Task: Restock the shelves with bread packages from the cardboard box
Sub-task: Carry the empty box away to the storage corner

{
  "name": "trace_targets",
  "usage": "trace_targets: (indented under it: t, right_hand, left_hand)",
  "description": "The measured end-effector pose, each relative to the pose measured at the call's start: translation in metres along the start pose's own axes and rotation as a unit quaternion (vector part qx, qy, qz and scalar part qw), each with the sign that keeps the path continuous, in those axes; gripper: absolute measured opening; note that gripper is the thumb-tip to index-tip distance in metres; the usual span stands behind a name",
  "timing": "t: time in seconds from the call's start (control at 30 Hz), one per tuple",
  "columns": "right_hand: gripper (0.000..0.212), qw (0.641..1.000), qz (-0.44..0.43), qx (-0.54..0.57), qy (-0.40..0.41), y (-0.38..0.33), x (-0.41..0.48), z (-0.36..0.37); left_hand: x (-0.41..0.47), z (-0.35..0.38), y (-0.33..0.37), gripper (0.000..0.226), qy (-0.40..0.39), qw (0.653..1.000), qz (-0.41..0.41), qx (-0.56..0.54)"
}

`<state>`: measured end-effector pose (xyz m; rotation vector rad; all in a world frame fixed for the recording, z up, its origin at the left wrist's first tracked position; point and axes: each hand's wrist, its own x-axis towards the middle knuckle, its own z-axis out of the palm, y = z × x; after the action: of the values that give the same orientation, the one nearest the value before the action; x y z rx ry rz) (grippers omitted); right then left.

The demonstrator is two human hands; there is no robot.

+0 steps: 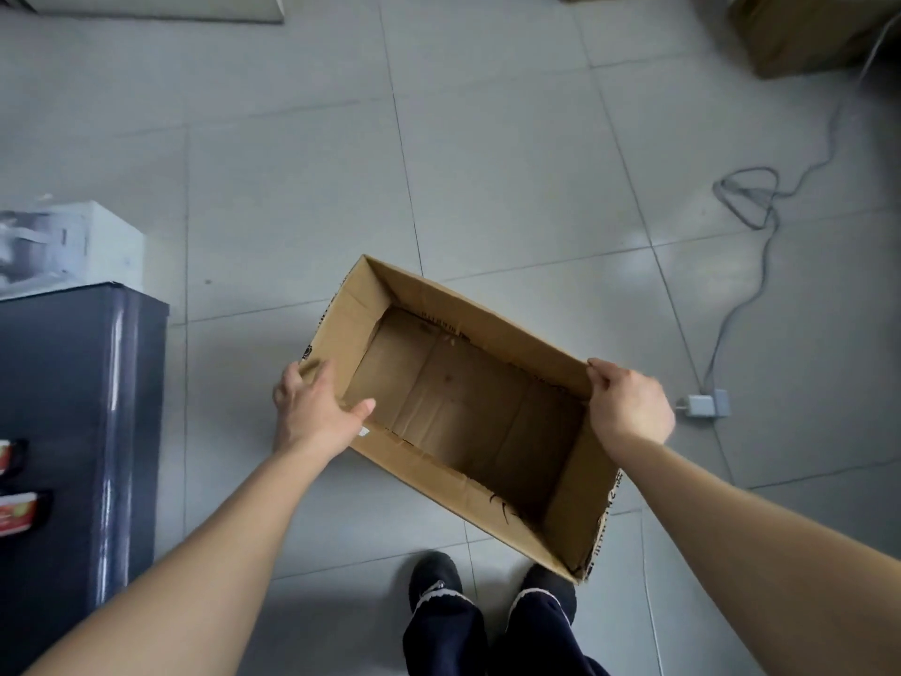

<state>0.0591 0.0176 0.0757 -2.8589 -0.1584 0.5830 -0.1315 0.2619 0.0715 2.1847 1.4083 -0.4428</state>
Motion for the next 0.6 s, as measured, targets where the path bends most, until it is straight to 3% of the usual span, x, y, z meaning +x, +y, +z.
trace_targets:
  t: [0.6]
  right_hand:
    - [0.025, 0.988, -0.094, 0.001, 0.121, -0.192, -0.001, -0.328]
  left_hand:
    - [-0.058, -0.349, 0.116, 0.071, 0.08, 0.995, 0.043, -0.037]
